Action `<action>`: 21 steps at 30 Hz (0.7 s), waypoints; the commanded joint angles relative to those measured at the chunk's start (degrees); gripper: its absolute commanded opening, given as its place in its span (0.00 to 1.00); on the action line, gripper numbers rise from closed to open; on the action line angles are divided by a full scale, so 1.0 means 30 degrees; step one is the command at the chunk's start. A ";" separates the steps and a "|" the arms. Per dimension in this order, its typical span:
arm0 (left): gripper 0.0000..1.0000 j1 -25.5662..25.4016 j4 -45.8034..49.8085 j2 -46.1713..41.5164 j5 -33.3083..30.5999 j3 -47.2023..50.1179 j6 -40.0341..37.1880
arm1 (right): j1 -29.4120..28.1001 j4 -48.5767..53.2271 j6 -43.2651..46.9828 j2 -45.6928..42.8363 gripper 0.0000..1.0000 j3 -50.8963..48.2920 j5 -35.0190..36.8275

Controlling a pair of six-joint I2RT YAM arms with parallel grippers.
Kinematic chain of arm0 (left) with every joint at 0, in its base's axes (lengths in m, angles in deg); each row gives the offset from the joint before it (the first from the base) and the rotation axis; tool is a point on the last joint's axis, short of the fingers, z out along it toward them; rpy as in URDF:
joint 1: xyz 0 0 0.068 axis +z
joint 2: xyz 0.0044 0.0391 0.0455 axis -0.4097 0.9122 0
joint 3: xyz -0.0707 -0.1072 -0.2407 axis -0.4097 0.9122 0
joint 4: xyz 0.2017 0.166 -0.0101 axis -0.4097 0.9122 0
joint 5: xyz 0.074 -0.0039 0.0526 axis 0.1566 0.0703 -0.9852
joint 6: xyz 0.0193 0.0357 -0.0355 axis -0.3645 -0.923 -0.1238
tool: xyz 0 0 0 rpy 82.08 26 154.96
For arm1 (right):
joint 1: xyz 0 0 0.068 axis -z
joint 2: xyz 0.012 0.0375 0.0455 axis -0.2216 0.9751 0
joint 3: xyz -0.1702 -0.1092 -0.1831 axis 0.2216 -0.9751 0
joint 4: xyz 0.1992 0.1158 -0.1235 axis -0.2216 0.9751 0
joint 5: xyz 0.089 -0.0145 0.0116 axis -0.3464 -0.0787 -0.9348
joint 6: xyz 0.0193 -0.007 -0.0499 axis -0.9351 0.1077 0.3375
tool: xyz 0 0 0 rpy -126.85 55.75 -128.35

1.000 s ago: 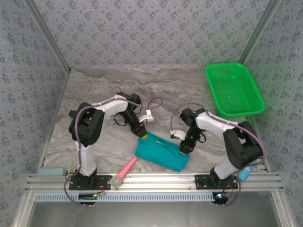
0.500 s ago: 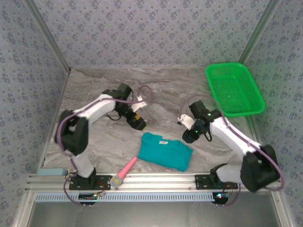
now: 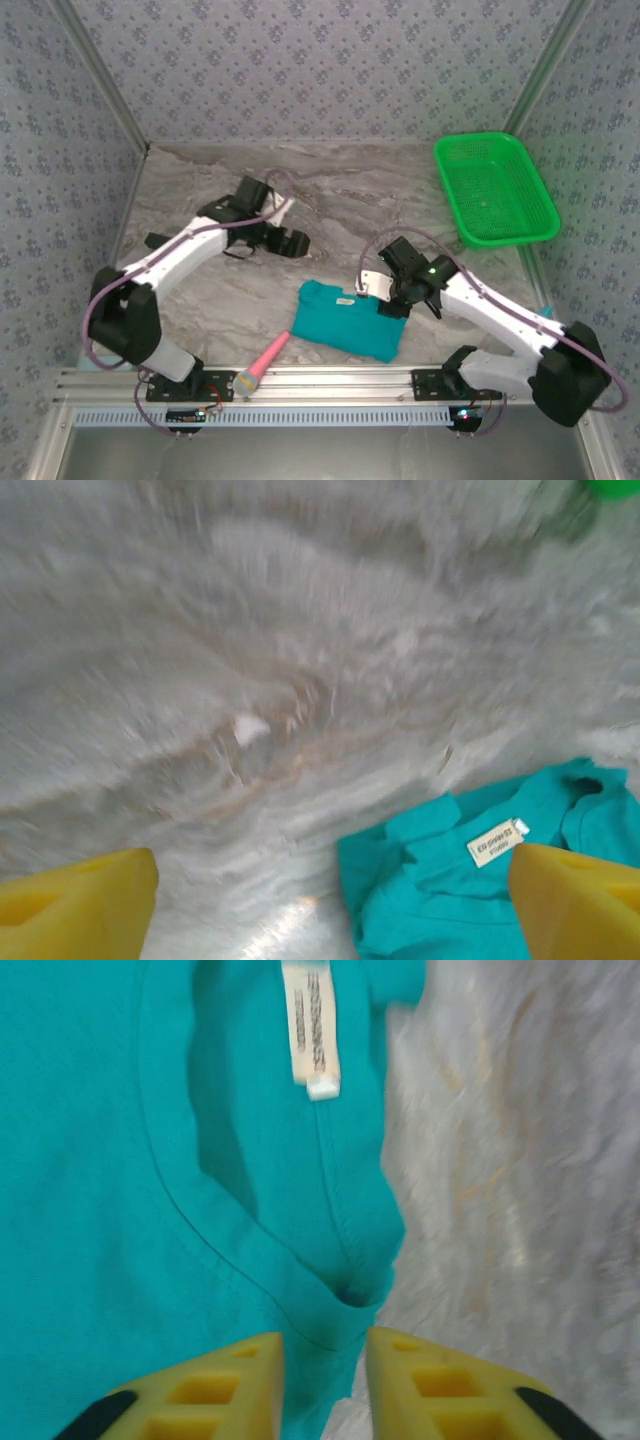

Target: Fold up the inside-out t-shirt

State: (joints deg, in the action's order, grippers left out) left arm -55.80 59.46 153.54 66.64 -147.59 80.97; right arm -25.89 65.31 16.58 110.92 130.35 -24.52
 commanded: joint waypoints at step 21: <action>0.73 -0.1012 -0.3439 0.5190 0.0778 0.2477 0.4270 | 0.2402 -0.5039 -0.3653 0.6424 0.28 -0.0298 0.4759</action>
State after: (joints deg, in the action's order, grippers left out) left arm -61.09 53.73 168.03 74.49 -140.97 93.30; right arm -20.23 53.25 7.01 128.52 130.28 -14.25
